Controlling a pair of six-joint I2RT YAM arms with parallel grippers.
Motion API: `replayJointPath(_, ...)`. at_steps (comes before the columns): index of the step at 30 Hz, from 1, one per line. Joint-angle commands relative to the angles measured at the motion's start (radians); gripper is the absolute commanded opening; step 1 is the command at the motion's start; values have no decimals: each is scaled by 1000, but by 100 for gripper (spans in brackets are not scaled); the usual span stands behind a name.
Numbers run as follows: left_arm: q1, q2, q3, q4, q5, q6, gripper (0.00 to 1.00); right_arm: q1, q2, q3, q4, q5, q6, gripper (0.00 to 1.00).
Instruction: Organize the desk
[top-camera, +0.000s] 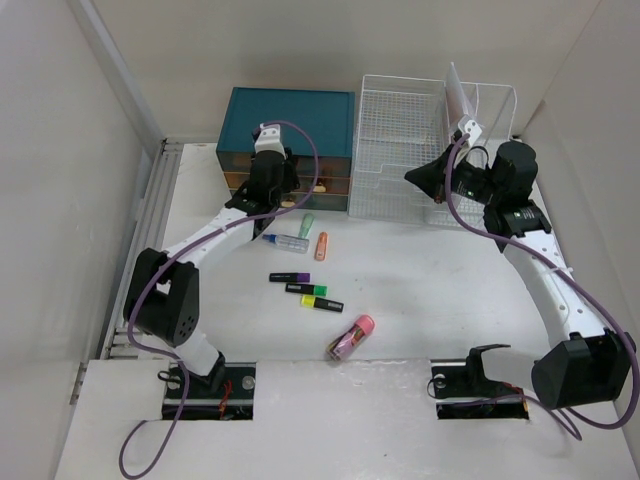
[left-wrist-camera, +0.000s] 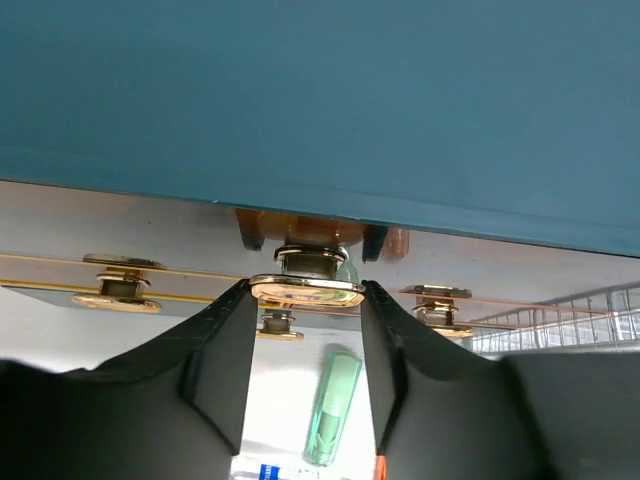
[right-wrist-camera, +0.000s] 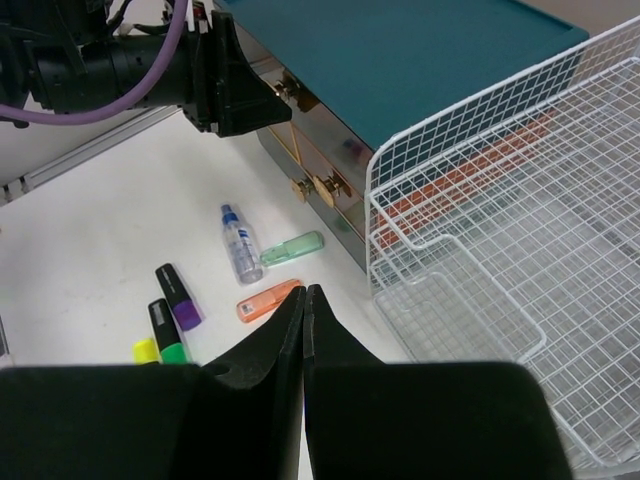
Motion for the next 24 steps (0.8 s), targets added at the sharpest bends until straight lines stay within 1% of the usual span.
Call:
replayJointPath(1, 38, -3, 27, 59, -51, 29, 32, -5, -15, 34, 14, -29, 8, 5)
replayJointPath(2, 38, -3, 27, 69, -40, 29, 25, -5, -15, 25, 14, -41, 8, 5)
replayJointPath(5, 38, -3, 18, 69, -40, 39, 12, -5, -15, 25, 14, -52, 8, 5)
replayJointPath(6, 38, -3, 7, 69, -40, 39, 6, -5, -15, 25, 14, -52, 8, 5)
replayJointPath(7, 38, -14, 7, 69, -40, 28, 4, -5, -15, 25, 14, -52, 8, 5)
replayJointPath(12, 25, -68, -57, 69, -19, -10, 4, -5, -6, 25, 14, -71, -3, 5)
replayJointPath(13, 13, -80, -86, 69, -29, -10, 4, -5, -6, 14, 14, -105, -22, 7)
replayJointPath(14, 12, -92, -103, 69, -29, -26, 4, 5, -6, 14, 14, -127, -38, 12)
replayJointPath(16, -15, -133, -152, 78, -40, -49, 4, 14, 5, 14, -51, -187, -157, 18)
replayJointPath(17, -15, -147, -169, 78, -49, -59, 4, 28, 17, 23, -96, -243, -215, 21)
replayJointPath(18, -24, -176, -186, 78, -49, -69, 3, 40, 33, 61, -225, -261, -284, 26)
replayJointPath(19, -34, -210, -218, 78, -49, -85, 3, 75, 74, 121, -404, -270, -551, 30)
replayJointPath(20, -34, -210, -236, 78, -49, -96, 3, 98, 98, 121, -406, -246, -553, 30)
replayJointPath(21, -34, -227, -255, 78, -49, -105, 3, 126, 123, 152, -500, -223, -651, 35)
replayJointPath(22, -43, -262, -272, 78, -49, -115, 3, 155, 147, 193, -635, -194, -800, 38)
replayJointPath(23, -52, -279, -305, 78, -49, -115, 2, 184, 190, 202, -679, -122, -856, 41)
replayJointPath(24, -52, -293, -316, 90, -49, -125, 2, 249, 207, 202, -708, -85, -906, 43)
